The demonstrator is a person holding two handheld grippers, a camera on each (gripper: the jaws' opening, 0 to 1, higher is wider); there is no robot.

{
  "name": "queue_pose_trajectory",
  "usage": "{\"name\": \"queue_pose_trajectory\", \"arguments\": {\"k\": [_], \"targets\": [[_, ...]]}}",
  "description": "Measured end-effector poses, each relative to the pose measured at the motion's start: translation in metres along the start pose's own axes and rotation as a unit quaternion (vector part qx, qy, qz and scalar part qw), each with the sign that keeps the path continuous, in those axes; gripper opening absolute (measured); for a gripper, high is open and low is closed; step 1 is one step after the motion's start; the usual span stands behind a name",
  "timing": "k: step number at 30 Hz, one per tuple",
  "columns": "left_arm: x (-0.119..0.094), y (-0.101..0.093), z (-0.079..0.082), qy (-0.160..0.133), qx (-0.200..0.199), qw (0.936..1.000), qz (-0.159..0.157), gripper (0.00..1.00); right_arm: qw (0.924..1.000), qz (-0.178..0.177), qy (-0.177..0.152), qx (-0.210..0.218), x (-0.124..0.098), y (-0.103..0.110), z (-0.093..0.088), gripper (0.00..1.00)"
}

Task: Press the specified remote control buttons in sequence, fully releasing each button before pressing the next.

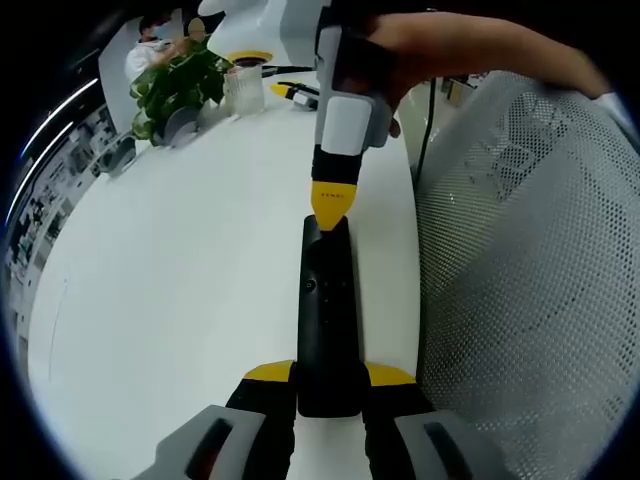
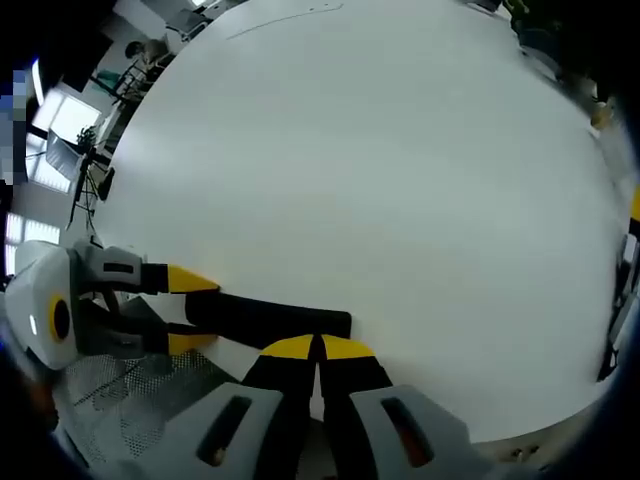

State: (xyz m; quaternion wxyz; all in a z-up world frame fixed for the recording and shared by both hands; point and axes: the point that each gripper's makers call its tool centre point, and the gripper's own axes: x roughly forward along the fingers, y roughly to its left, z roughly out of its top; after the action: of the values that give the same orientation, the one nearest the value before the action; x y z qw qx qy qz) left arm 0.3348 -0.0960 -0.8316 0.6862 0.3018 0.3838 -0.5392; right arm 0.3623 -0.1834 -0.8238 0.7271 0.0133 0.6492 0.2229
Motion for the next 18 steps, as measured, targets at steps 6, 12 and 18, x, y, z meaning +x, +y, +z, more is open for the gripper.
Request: {"name": "queue_pose_trajectory", "arguments": {"k": [6,12,18], "targets": [[0.0,0.0001,-0.0001,-0.001,-0.003,1.0,0.001,0.25,0.9998,-0.009,-0.005,-0.018,0.0002,0.0007,0.0003,0.0],[0.0001,0.0005,0.0,-0.002,-0.006,1.0,0.002,0.25,0.9993,-0.017,-0.004,-0.034,0.0,0.0007,0.0008,0.0],[0.0,0.0006,-0.0002,-0.003,-0.007,1.0,0.002,0.25,1.0,0.002,-0.001,0.0,-0.0005,-0.001,0.0014,0.0]]}}
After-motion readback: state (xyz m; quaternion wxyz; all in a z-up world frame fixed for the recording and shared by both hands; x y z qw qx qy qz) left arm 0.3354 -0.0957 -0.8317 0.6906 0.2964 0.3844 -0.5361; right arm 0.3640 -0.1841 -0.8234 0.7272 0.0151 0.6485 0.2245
